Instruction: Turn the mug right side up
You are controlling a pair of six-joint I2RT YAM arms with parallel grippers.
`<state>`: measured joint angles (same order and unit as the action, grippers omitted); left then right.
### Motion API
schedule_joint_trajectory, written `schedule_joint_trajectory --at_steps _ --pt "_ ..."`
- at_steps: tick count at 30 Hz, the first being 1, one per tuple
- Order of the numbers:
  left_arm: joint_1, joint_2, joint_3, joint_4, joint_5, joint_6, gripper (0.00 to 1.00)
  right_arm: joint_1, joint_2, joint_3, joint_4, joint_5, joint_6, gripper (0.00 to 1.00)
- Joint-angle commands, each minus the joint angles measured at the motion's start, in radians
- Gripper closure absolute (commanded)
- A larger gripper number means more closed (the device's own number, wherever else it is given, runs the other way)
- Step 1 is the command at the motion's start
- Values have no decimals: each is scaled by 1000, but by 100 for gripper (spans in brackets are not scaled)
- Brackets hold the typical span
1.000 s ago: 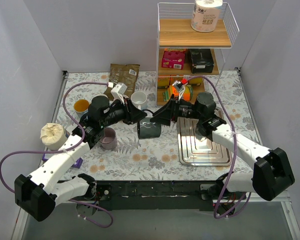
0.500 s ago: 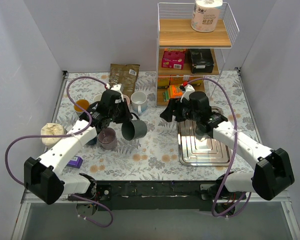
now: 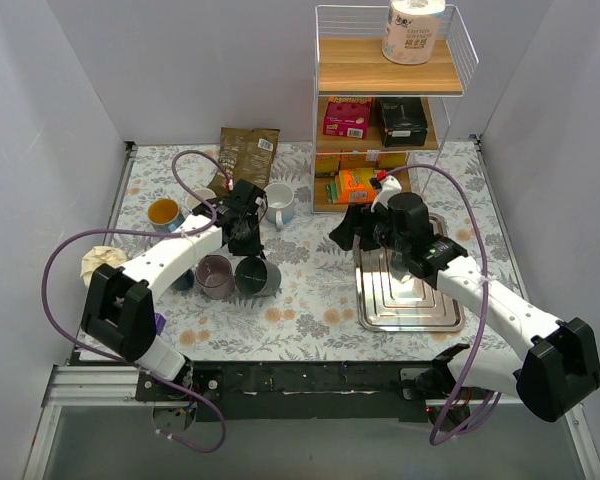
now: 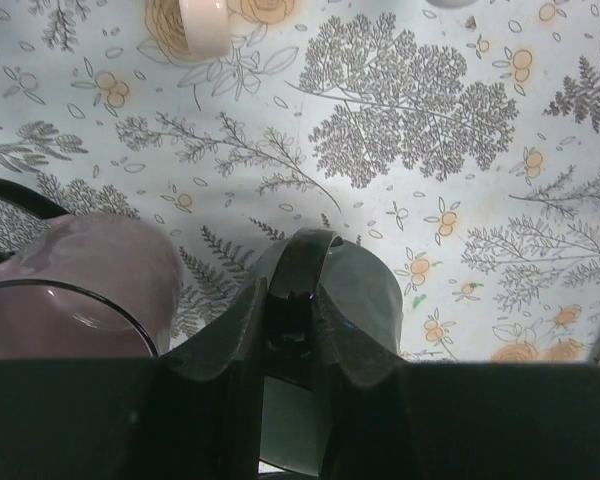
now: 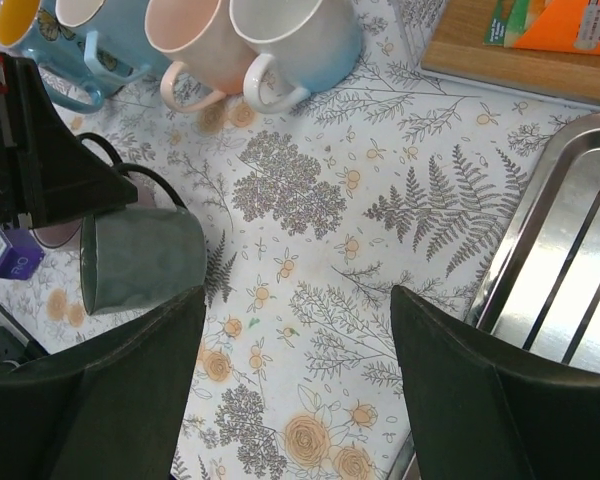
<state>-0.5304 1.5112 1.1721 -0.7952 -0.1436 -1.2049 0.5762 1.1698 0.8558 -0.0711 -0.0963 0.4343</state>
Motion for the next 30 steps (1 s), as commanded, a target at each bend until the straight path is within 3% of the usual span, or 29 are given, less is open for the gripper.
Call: schedule_joint_trajectory --at_steps 1,17,25,30 --pt "-5 26 100 -58 -74 18 100 2 -28 -27 25 -2 9 19" --pt "-11 248 210 -136 -134 27 100 2 -55 -77 37 -14 18 19" --pt "-11 310 268 -133 -137 28 72 2 -52 -77 33 -13 23 19" --pt "-13 351 311 -141 -180 21 70 2 -50 -58 -12 20 20 19"
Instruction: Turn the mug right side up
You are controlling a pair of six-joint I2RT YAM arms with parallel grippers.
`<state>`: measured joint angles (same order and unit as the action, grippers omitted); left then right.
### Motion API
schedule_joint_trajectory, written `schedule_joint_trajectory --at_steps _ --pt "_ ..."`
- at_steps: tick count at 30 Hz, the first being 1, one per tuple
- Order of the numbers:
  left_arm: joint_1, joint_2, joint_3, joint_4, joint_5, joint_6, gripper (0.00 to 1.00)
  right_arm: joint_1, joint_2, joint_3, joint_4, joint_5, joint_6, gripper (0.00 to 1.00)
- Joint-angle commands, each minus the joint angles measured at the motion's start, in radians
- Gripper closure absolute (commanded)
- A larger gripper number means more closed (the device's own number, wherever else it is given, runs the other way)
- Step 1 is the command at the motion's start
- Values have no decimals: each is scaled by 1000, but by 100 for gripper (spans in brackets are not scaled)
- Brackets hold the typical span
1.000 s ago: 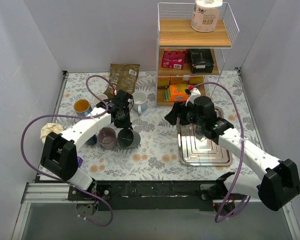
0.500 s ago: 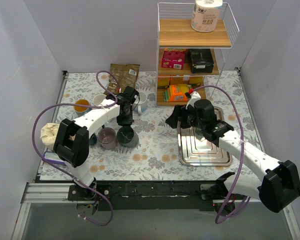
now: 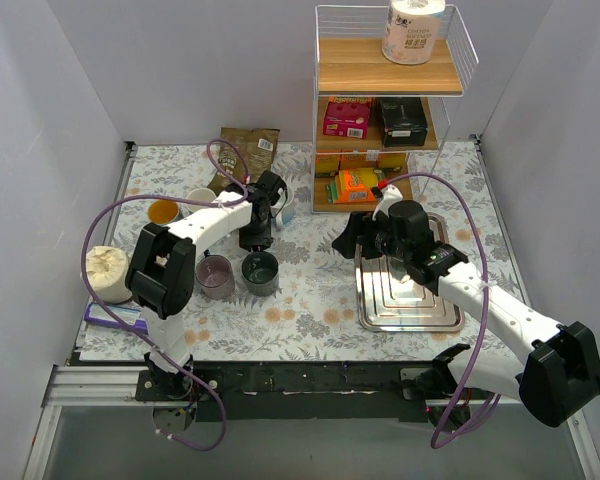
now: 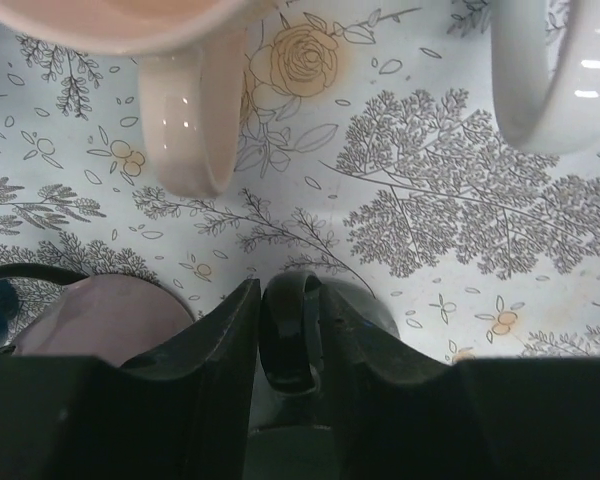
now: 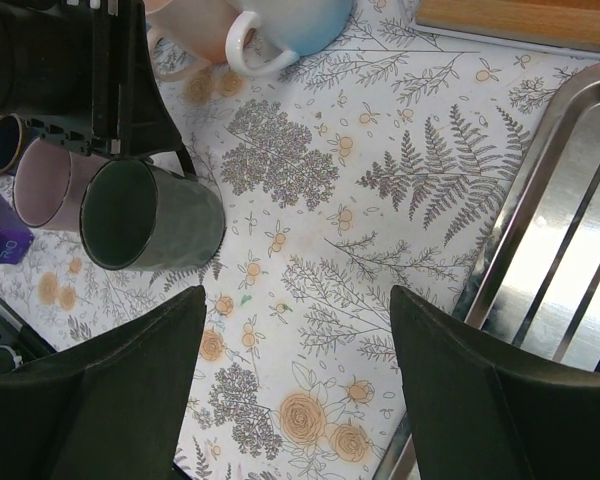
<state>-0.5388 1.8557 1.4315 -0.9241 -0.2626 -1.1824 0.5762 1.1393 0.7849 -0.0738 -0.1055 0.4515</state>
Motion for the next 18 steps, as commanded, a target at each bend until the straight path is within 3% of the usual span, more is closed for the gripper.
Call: schedule_joint_trajectory --at_steps 1,4,6,9,18 --pt "-4 8 55 -13 -75 -3 70 1 -15 19 -21 36 0 19" --pt "-3 -1 64 -15 -102 -11 66 1 -18 40 -72 88 -10 19" --pt "-4 -13 66 -4 -109 -10 57 1 -24 50 -109 148 -19 18" --pt "-7 -44 78 31 -96 6 54 -9 -29 77 -159 210 -37 18" --pt "-43 -130 156 56 -112 29 34 -130 -75 207 -349 358 -160 17"
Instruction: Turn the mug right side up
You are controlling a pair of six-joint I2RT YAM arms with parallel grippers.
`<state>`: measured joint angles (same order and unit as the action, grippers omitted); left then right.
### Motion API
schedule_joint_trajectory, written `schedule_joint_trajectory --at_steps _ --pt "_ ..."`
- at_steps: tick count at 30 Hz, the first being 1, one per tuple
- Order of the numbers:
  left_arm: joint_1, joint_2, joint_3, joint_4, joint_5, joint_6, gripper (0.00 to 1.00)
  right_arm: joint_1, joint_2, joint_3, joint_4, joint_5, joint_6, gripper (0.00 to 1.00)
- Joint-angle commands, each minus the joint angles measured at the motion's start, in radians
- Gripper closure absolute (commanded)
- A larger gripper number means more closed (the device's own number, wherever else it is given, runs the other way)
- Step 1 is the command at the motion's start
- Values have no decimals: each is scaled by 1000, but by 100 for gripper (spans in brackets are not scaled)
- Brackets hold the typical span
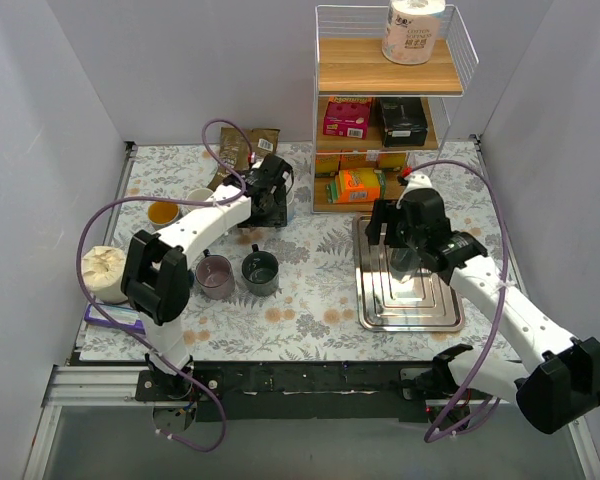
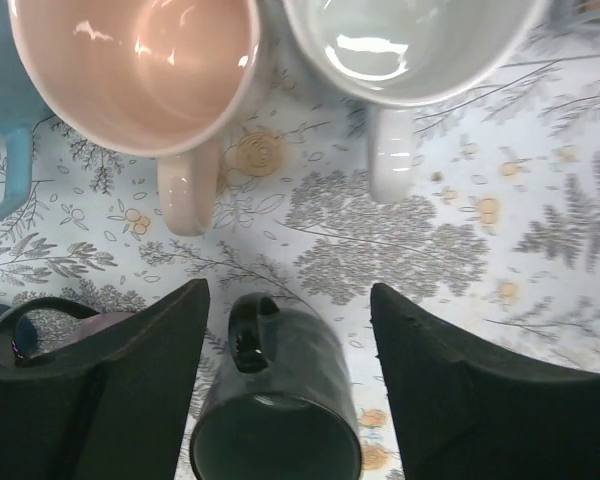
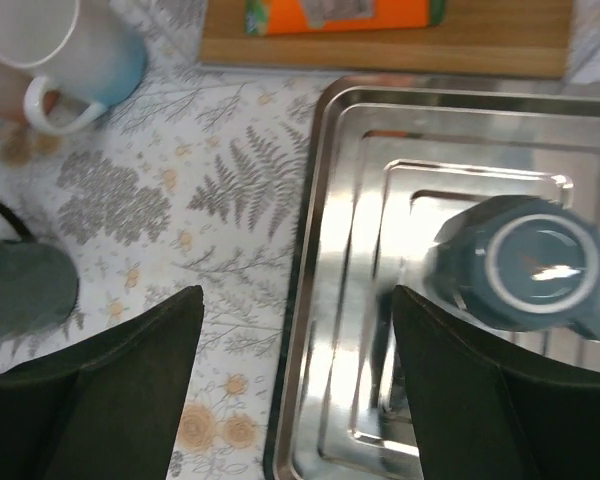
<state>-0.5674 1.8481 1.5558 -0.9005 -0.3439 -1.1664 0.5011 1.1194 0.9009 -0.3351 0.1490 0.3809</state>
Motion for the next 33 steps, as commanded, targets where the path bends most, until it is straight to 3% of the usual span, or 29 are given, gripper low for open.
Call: schedule_joint_trajectory --at_steps 1,6,10,13,17,24,33 --pt "-17 -141 24 55 -24 13 32 -94 -61 99 -116 124 -133 17" --pt "-17 -295 -97 175 38 24 25 -219 -122 46 -117 175 -244 16" --pt "-17 -375 -190 305 126 40 11 -248 -181 -48 8 184 -377 14" --pt "-17 -427 -261 380 189 68 3 -262 -155 -25 -14 100 -482 13" --pt "-19 -474 -319 448 235 111 2 -266 -70 76 -142 -68 -576 13" --pt "-15 -527 -388 515 244 148 2 -271 79 158 -281 -36 -652 15" --pt "-15 -550 -454 575 275 160 2 -303 132 87 -240 -17 -691 15"
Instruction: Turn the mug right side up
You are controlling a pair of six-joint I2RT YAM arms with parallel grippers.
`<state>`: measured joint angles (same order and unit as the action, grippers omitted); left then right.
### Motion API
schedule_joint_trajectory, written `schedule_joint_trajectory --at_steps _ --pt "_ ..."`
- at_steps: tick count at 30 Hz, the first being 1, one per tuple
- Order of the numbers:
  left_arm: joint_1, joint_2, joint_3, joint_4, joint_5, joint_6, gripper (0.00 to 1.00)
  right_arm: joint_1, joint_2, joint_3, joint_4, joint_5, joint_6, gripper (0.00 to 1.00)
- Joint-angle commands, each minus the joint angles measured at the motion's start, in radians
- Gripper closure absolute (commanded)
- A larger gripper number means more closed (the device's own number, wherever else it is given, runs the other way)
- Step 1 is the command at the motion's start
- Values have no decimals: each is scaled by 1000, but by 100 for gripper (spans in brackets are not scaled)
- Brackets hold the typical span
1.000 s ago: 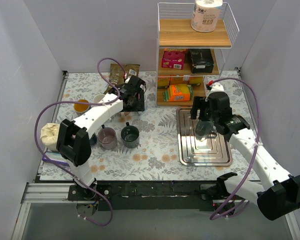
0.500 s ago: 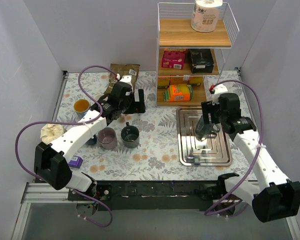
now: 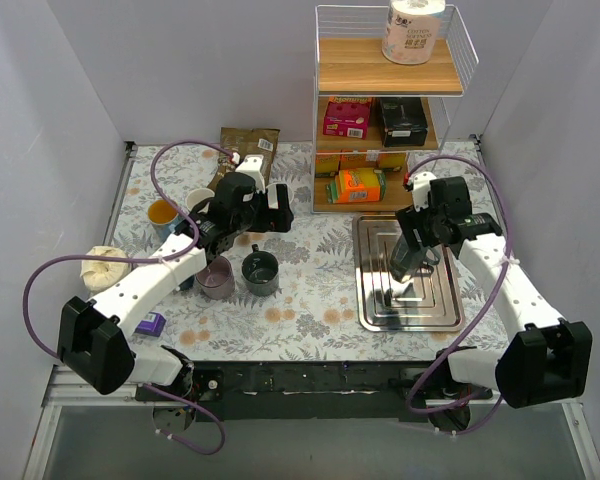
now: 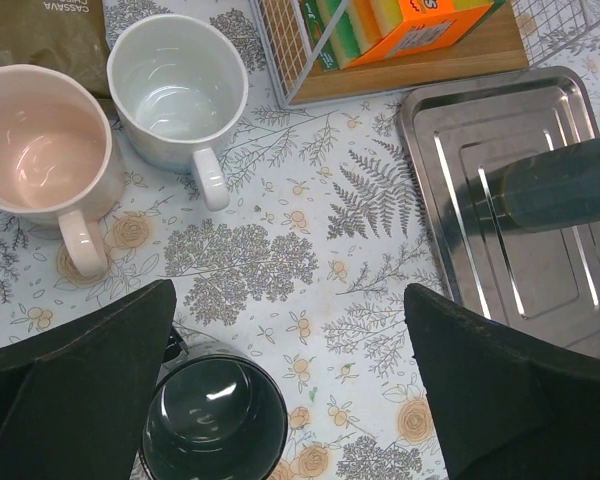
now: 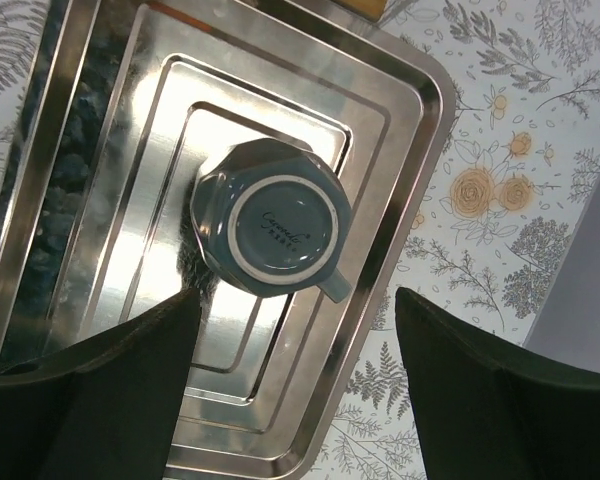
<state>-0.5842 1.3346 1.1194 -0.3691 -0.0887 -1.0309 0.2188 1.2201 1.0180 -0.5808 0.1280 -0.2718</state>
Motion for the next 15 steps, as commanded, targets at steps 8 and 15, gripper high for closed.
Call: schedule_joint_trajectory --at_steps 8,15 --pt "4 -51 -49 67 23 29 2 -85 91 -105 111 -85 -14 16" --pt "6 -52 -53 76 27 28 2 -119 105 -150 193 -97 -27 17"
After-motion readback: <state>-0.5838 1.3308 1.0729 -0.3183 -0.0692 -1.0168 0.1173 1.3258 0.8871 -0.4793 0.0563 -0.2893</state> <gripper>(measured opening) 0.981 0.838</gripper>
